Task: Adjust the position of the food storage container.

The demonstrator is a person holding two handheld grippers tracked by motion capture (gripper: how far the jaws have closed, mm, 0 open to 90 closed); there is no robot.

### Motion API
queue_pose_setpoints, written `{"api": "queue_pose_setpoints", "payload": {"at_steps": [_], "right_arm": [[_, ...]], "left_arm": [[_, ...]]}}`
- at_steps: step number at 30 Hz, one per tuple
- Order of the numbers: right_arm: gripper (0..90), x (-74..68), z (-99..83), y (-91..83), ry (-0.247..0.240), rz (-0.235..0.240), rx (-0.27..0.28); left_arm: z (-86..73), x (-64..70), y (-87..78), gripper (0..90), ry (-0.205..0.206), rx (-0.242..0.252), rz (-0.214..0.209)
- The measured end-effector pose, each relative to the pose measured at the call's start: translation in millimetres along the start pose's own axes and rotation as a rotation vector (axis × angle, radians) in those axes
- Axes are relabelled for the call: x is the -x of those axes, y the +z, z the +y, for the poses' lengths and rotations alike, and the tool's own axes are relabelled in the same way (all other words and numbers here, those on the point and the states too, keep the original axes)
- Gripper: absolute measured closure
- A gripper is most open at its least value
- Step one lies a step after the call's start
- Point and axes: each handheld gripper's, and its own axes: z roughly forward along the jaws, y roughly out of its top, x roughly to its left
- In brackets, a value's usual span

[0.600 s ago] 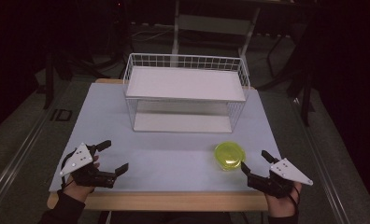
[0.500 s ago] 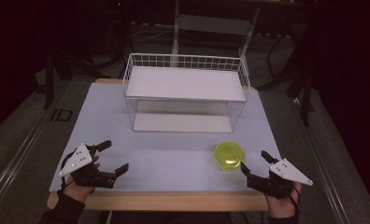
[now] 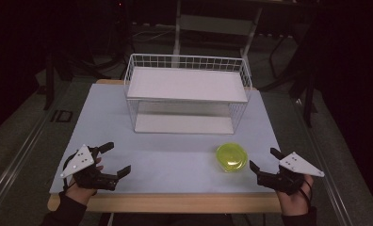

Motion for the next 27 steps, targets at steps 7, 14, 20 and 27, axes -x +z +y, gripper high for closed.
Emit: {"api": "queue_pose_setpoints", "payload": {"at_steps": [7, 14, 20, 27], "right_arm": [[13.7, 11.3, -9.6, 12.0, 0.004, 0.014, -0.025], [56.9, 25.8, -24.5, 20.9, -0.006, -0.031, -0.120], [79.1, 29.1, -32.9, 30.9, -0.001, -0.019, -0.180], [89.9, 30.3, -38.0, 51.7, 0.040, -0.004, -0.267]], "left_arm": [[-0.6, 1.3, 1.5, 0.3, 0.005, -0.009, -0.008], [-0.6, 1.9, 2.1, 0.2, 0.013, -0.012, -0.005], [-0.7, 1.4, 2.2, 0.3, 0.012, -0.011, 0.002], [-0.1, 2.0, 1.7, 0.3, 0.017, -0.008, 0.002]]}}
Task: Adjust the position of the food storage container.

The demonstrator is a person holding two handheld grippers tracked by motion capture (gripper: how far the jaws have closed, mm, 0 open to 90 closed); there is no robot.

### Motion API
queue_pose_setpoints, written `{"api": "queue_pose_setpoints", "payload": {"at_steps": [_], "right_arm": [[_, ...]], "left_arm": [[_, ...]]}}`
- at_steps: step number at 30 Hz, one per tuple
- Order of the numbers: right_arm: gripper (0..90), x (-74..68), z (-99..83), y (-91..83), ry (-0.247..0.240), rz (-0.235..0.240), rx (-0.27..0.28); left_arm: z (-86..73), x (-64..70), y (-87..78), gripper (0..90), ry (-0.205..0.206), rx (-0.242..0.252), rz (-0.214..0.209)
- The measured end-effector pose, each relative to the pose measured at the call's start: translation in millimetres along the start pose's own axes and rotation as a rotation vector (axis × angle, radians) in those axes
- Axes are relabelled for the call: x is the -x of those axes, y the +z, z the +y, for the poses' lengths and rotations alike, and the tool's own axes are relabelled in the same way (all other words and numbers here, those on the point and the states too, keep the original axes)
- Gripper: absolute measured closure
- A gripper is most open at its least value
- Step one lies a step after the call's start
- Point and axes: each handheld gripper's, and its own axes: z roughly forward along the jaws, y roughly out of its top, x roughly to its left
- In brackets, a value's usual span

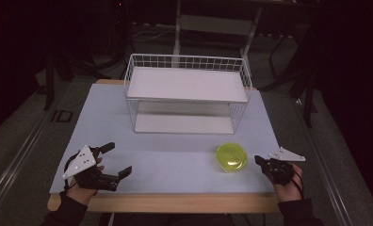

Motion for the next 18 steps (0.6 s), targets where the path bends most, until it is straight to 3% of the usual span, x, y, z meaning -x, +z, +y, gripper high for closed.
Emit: {"api": "queue_pose_setpoints", "payload": {"at_steps": [12, 18], "right_arm": [[89.9, -2.4, -1.9, 27.4, 0.021, 0.046, -0.071], [89.9, -15.2, -1.1, 37.4, 0.012, 0.090, -0.110]], "left_arm": [[-0.1, 0.4, 0.8, 0.2, 0.007, -0.006, 0.000], [0.0, 0.5, 0.8, 0.2, 0.008, -0.007, 0.001]]}}
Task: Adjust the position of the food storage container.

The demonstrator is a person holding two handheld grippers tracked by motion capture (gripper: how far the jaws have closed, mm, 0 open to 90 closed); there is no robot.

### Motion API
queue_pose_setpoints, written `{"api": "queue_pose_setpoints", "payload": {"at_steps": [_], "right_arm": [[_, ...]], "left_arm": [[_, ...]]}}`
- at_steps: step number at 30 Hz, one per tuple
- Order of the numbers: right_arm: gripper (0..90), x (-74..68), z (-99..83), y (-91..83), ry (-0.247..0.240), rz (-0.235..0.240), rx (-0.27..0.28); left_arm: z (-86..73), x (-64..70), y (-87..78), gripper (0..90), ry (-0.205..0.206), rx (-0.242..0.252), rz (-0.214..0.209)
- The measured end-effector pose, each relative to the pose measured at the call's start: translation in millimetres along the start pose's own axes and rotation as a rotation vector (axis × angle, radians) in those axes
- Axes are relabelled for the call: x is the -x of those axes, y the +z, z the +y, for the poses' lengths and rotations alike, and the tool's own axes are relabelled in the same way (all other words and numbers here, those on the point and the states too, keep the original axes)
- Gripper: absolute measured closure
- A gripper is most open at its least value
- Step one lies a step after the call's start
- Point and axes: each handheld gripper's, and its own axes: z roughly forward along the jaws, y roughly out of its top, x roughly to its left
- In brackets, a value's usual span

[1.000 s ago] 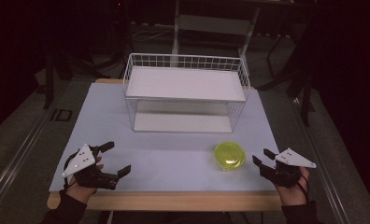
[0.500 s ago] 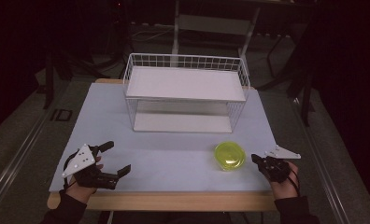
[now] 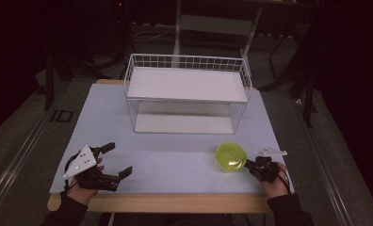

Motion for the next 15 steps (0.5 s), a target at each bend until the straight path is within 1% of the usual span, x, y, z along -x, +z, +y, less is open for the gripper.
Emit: {"api": "queue_pose_setpoints", "payload": {"at_steps": [6, 9, 11, 12, 13, 15], "right_arm": [[89.9, -5.1, 1.2, 3.2, -0.015, 0.021, -0.010], [89.8, -10.7, 3.9, 5.2, -0.043, 0.038, -0.010], [89.8, -12.8, 5.0, 6.0, -0.052, 0.046, -0.010], [89.8, -13.1, 5.2, 6.0, -0.053, 0.059, -0.009], [89.9, -13.4, 5.4, 6.0, -0.061, 0.052, -0.011], [89.8, -11.2, 6.4, 5.1, -0.048, 0.041, -0.010]], "left_arm": [[-0.1, 0.5, 0.6, 0.2, 0.002, -0.001, -0.001], [-0.2, 0.5, 0.9, 0.3, 0.002, -0.003, -0.002], [-0.2, 0.6, 0.7, 0.3, 0.002, -0.002, -0.002], [-0.1, 0.7, 0.7, 0.3, 0.002, -0.002, -0.003], [-0.1, 0.8, 0.6, 0.3, 0.002, -0.002, -0.002], [-0.2, 0.8, 0.7, 0.3, 0.003, -0.003, -0.002]]}}
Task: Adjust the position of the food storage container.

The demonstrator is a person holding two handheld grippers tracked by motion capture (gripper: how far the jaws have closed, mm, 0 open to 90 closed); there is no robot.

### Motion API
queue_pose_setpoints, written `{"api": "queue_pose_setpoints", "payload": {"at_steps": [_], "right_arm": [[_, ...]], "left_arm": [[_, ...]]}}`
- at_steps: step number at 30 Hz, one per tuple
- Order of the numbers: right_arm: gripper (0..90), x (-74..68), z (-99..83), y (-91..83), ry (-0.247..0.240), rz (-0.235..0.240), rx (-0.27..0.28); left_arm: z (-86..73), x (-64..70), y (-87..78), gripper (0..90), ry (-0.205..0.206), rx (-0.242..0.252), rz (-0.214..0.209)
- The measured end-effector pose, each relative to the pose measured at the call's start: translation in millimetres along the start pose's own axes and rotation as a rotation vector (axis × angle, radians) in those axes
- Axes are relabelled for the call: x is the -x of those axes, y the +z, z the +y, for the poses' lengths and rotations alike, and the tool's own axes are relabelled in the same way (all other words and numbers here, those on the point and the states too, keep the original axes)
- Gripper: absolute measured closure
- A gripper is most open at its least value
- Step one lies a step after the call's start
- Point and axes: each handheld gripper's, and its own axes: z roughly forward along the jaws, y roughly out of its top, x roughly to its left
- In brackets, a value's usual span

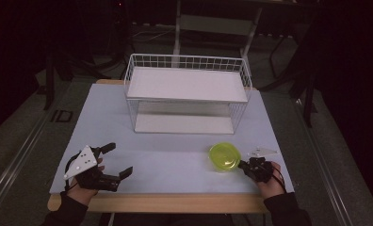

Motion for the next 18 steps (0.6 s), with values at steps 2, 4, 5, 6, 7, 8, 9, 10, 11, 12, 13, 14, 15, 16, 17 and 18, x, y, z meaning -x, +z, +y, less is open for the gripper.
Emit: {"api": "queue_pose_setpoints", "payload": {"at_steps": [2, 4, 5, 6, 7, 8, 9, 10, 11, 12, 13, 14, 15, 16, 17, 18], "right_arm": [[89.8, 3.5, 1.5, -0.2, 0.008, -0.018, 0.000], [89.8, 6.6, 3.4, 1.0, 0.020, -0.033, -0.006], [89.8, 8.1, 4.3, 2.3, 0.025, -0.036, -0.006], [89.8, 9.3, 5.1, 3.6, 0.029, -0.039, -0.009], [89.8, 10.0, 5.7, 4.9, 0.038, -0.041, -0.014], [89.8, 10.3, 6.3, 5.8, 0.040, -0.036, -0.013], [89.8, 9.6, 7.0, 6.7, 0.039, -0.034, -0.015], [89.8, 8.8, 7.8, 7.3, 0.036, -0.030, -0.018], [89.8, 7.4, 8.5, 7.7, 0.034, -0.024, -0.013], [89.8, 6.0, 9.5, 7.9, 0.035, -0.012, -0.012], [89.8, 4.1, 10.5, 8.1, 0.029, -0.010, -0.011], [89.8, 2.1, 11.5, 8.3, 0.023, -0.005, -0.010], [89.8, 0.5, 12.3, 8.9, 0.020, 0.007, -0.009], [89.8, 0.5, 12.3, 8.9, 0.020, 0.007, -0.009], [89.8, -2.2, 13.5, 9.6, 0.022, 0.014, -0.011], [89.8, -5.9, 15.0, 11.0, 0.008, 0.023, -0.014]], "left_arm": [[-0.1, -0.1, 0.1, 0.3, -0.003, -0.001, -0.001], [0.1, -0.1, -0.1, 0.3, 0.000, -0.001, 0.000], [0.1, 0.0, -0.3, 0.3, -0.001, 0.001, 0.000], [0.2, 0.0, -0.5, 0.2, 0.000, 0.001, 0.000], [0.2, -0.1, -0.6, 0.3, 0.000, 0.001, 0.001], [0.2, -0.3, -0.7, 0.2, -0.001, 0.002, 0.000], [0.1, -0.4, -0.7, 0.3, -0.002, 0.001, 0.000], [0.1, -0.4, -0.5, 0.2, -0.001, 0.000, 0.000], [0.0, -0.4, -0.5, 0.3, -0.001, 0.000, -0.001], [0.1, -0.3, -0.5, 0.3, -0.001, 0.000, -0.001], [0.2, -0.1, -0.5, 0.3, 0.001, 0.000, -0.001], [0.2, 0.0, -0.5, 0.3, 0.001, 0.000, -0.002], [0.2, 0.0, -0.5, 0.3, 0.000, 0.001, -0.002], [0.2, 0.0, -0.5, 0.3, 0.000, 0.001, -0.002], [0.2, -0.1, -0.5, 0.3, 0.001, 0.001, -0.002], [0.3, 0.0, -0.5, 0.3, 0.000, 0.001, -0.002]]}}
